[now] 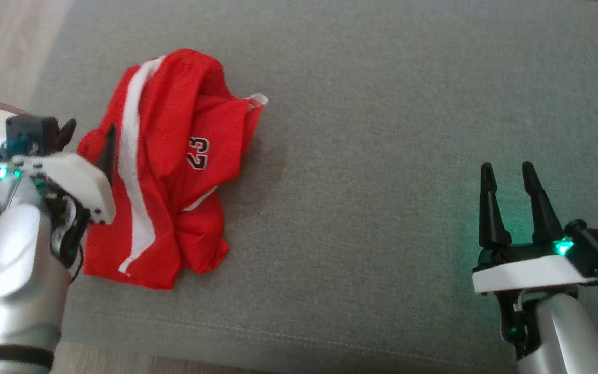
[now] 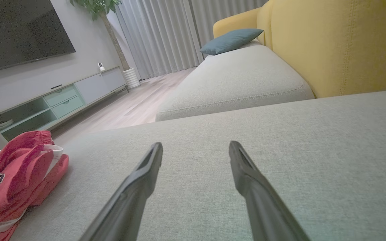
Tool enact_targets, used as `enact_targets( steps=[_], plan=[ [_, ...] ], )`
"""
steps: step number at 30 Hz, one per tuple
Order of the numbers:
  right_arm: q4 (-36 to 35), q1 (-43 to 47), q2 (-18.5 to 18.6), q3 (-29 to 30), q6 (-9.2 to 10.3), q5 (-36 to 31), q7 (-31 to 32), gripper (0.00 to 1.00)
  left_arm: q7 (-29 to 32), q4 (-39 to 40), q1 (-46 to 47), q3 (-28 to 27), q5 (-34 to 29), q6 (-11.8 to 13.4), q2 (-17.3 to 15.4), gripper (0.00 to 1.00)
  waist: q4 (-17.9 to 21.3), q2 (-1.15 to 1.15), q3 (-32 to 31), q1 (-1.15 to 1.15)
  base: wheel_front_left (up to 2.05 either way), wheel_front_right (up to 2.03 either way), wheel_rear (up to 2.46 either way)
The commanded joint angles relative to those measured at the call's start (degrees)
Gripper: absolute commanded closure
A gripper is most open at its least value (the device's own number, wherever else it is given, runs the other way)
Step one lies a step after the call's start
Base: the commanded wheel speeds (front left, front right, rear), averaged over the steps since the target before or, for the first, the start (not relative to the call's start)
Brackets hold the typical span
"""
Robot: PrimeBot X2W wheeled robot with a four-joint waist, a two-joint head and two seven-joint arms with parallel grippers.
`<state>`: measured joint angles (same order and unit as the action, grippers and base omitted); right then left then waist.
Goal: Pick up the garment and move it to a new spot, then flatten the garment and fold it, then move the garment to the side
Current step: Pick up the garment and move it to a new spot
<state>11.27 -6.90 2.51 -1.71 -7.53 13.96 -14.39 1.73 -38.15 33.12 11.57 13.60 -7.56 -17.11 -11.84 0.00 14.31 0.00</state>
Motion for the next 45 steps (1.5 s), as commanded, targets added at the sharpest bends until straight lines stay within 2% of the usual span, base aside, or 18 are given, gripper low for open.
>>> enact_targets(
  steps=[1,10,11,12,19,27,37,45],
  plan=[
    [-2.14,-1.71,0.37,-1.40,0.04,-0.48,-0.61,0.00,0.46,0.78,3.02,-1.07,1.04,0.11,-3.19,0.00,1.32,0.00,1.62,0.00,0.00,0.00,0.00],
    [-3.32,-3.07,0.37,-1.14,0.04,-0.45,-0.61,0.00,4.50,-9.83,10.84,7.73,8.98,0.09,-7.47,0.00,3.73,0.00,5.30,0.00,0.00,0.00,0.00],
    [-3.40,-3.16,0.37,-1.08,0.04,-0.38,-0.61,0.00,4.39,-10.75,11.39,8.24,9.77,0.09,-7.64,0.52,3.91,0.00,5.46,0.00,0.00,0.00,0.00],
    [-3.45,-3.20,0.37,-0.98,0.04,-0.31,-0.61,0.00,3.81,-11.34,11.84,8.54,10.47,0.09,-7.81,1.00,4.01,0.00,5.50,0.00,0.00,0.00,0.00],
    [-2.73,-2.93,0.37,-1.32,0.04,0.67,-0.61,0.00,-5.52,-14.36,15.01,8.76,11.44,0.16,-9.63,1.00,4.70,0.00,3.16,0.00,0.00,0.00,0.00],
    [-1.28,-1.47,0.37,-2.23,0.04,2.54,-0.61,0.00,-14.49,-12.15,16.84,6.70,11.46,2.36,-11.18,1.00,5.15,0.00,-3.21,0.00,0.00,0.00,0.00],
    [-0.11,0.49,0.37,-3.87,0.04,4.96,-0.61,0.00,-16.47,3.11,14.49,4.48,11.51,5.76,-11.27,1.00,5.94,0.00,-8.55,0.00,0.00,0.00,0.00],
    [-0.01,1.12,0.37,-5.15,0.04,5.85,-0.61,0.00,-13.41,14.65,9.49,4.43,11.94,8.90,-11.98,1.00,7.54,0.00,-9.95,0.00,0.00,0.00,0.00]
  ],
)
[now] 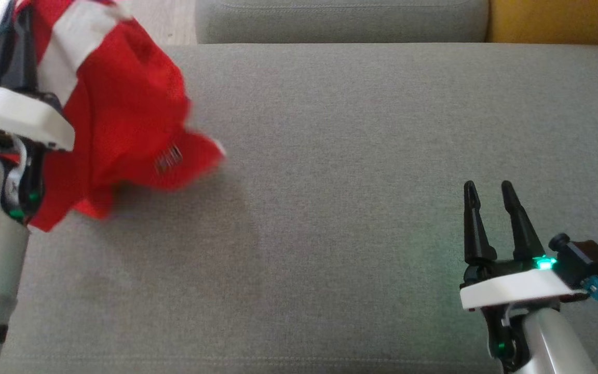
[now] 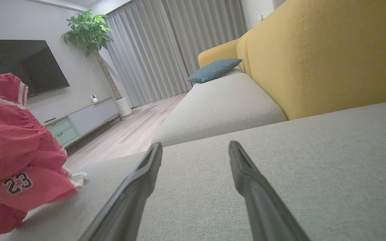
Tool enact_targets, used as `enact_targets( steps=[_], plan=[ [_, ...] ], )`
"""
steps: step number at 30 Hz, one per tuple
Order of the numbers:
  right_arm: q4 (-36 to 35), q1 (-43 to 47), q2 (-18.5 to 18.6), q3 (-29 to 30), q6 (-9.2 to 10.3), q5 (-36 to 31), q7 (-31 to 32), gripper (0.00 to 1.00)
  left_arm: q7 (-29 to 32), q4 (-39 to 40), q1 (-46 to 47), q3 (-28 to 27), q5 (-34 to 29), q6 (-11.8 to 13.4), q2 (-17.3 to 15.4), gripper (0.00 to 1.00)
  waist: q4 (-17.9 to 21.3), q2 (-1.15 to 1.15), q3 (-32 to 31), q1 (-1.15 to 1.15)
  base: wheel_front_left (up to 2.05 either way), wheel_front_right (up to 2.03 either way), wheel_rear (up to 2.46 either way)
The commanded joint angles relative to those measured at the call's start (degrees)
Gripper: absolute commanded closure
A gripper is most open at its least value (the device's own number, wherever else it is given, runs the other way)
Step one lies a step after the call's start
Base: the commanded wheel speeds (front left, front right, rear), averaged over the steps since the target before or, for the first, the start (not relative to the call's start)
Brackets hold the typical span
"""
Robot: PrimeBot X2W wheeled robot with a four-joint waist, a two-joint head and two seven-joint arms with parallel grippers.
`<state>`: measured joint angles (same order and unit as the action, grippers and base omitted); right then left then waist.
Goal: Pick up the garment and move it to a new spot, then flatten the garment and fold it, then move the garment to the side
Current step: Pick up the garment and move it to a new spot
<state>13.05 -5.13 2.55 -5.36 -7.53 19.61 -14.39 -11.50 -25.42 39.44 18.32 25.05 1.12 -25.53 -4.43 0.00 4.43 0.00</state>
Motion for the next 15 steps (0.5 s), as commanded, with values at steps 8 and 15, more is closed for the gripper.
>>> enact_targets(
  steps=[8,15],
  plan=[
    [-1.82,-0.70,0.32,-1.56,0.04,0.28,-0.61,0.00,2.28,10.73,-0.14,-0.50,1.12,0.76,-2.57,1.00,1.95,0.00,-0.69,0.00,0.00,0.00,0.00],
    [-2.21,-1.49,0.32,-2.28,0.04,1.10,-0.61,0.00,5.36,17.15,2.00,4.00,1.23,-0.20,1.72,1.00,6.42,0.00,-1.12,0.00,0.00,0.00,0.00]
  ],
)
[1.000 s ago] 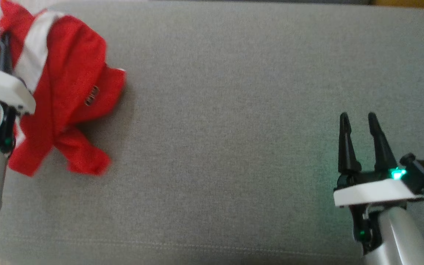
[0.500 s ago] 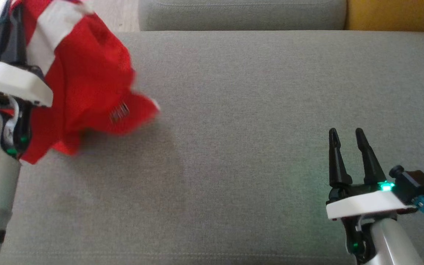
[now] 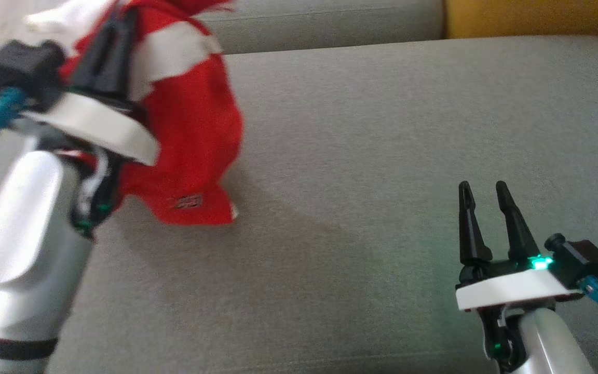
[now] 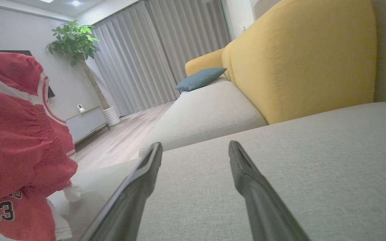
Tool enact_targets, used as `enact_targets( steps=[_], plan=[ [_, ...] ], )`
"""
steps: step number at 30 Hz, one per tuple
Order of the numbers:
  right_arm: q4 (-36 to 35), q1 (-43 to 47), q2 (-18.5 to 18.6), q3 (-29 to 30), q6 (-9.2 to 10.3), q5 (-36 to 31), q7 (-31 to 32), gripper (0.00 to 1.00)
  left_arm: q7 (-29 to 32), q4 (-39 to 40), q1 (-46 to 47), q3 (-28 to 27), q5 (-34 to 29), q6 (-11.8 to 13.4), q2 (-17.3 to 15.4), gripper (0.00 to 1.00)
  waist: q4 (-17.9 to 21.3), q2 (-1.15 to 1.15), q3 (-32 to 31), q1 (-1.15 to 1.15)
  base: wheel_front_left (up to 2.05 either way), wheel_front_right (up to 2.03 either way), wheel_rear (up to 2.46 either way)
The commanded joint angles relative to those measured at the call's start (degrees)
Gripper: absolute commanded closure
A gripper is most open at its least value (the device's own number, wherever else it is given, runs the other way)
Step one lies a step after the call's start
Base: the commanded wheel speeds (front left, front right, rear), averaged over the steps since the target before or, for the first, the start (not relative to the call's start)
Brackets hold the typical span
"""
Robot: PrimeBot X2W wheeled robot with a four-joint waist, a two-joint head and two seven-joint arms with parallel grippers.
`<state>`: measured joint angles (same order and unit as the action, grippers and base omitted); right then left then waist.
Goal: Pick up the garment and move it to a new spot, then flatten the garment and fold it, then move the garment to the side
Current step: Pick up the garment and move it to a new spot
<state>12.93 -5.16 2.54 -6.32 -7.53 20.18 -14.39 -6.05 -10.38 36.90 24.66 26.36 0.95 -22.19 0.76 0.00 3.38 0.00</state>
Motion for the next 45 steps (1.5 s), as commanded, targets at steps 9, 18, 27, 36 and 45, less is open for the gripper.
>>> enact_targets(
  steps=[9,18,27,36,45],
  plan=[
    [-5.05,-3.77,0.33,-2.05,0.04,1.86,-0.61,0.00,3.40,3.89,10.14,2.45,0.46,-0.96,4.60,1.00,11.44,0.00,2.53,0.00,0.00,0.00,0.00],
    [-9.38,-5.39,0.33,-4.51,0.04,3.14,-0.61,0.00,4.17,-8.61,8.65,7.26,-0.66,-3.41,5.30,1.00,20.26,0.00,7.63,0.00,0.00,0.00,0.00],
    [-10.38,-5.36,0.33,-4.43,0.04,3.36,-0.61,0.00,-0.74,-24.63,8.03,11.14,-4.04,-4.24,5.66,0.01,21.56,0.00,10.40,0.00,0.00,0.00,0.00],
    [-9.19,-5.02,0.33,-3.00,0.04,1.54,-0.61,0.00,-6.89,-29.55,8.94,9.58,-2.52,-3.71,8.05,0.00,15.28,0.00,7.94,0.00,0.00,0.00,0.00],
    [-7.32,-3.28,0.33,-1.53,0.04,-0.55,-0.61,0.00,-8.84,-22.42,2.15,4.11,-0.13,0.12,6.73,0.00,6.23,0.00,2.98,0.00,0.00,0.00,0.00]
  ],
)
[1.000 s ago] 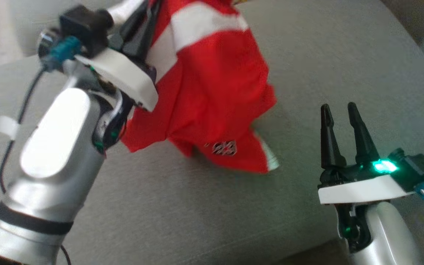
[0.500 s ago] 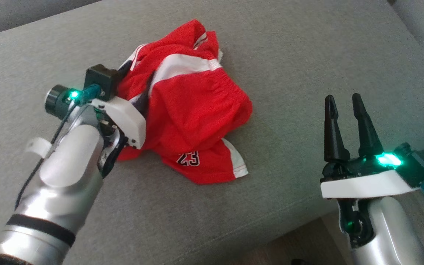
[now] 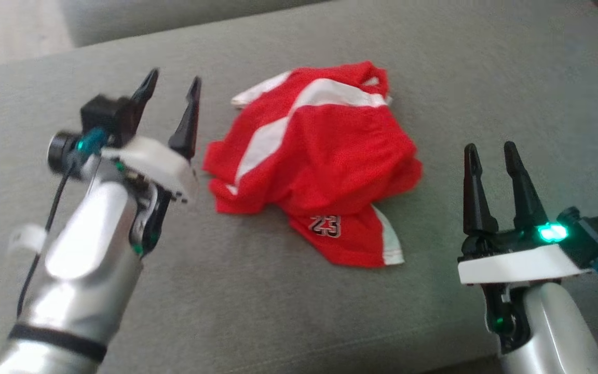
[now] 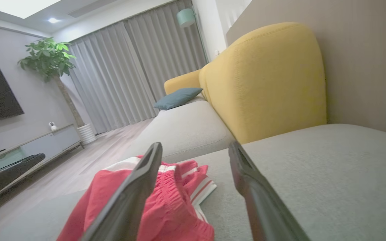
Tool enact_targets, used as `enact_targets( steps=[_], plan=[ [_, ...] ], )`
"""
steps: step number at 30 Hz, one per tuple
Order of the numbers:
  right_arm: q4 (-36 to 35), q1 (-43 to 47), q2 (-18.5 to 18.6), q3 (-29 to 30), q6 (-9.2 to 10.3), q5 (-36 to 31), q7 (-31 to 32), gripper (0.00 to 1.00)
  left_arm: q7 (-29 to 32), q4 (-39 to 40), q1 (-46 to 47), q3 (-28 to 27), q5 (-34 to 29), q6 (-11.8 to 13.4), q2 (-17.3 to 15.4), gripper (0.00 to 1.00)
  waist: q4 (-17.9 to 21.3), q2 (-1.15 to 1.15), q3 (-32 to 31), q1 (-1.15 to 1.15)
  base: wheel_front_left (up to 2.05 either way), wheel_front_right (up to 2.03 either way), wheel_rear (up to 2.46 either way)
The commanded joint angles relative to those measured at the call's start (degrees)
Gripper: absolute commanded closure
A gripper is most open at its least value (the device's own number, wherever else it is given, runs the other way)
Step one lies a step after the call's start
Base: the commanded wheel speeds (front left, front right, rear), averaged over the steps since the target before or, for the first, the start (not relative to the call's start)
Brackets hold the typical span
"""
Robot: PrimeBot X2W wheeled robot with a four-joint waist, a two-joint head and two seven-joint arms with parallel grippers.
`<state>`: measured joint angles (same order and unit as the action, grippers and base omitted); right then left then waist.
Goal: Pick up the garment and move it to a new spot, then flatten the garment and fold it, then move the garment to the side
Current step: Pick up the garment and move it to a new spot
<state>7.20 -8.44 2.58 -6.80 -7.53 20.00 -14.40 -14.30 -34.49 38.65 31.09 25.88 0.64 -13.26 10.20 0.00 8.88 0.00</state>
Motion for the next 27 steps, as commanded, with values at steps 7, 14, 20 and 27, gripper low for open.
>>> enact_targets(
  steps=[7,14,20,27],
  plan=[
    [0.43,2.94,0.30,0.12,0.04,-1.81,-0.60,0.00,-0.68,13.18,-12.73,-7.22,0.75,4.26,-2.11,0.00,-9.08,0.00,-6.17,0.00,0.00,0.00,0.00],
    [1.41,4.19,0.30,-0.01,0.04,-2.09,-0.60,0.00,-0.69,19.49,-21.82,-9.46,0.13,5.90,-0.55,0.00,-9.99,0.00,-7.45,0.00,0.00,0.00,0.00],
    [1.79,3.86,0.30,-0.24,0.04,-2.15,-0.60,0.00,-0.69,20.50,-22.22,-9.32,-1.24,5.51,-0.10,0.00,-9.17,0.00,-7.41,0.00,0.00,0.00,0.00],
    [2.07,3.30,0.30,-0.15,0.04,-2.12,-0.60,0.00,0.99,20.37,-19.51,-6.17,-1.34,2.37,1.30,0.00,-7.18,0.00,-6.31,0.00,0.00,0.00,0.00]
  ],
)
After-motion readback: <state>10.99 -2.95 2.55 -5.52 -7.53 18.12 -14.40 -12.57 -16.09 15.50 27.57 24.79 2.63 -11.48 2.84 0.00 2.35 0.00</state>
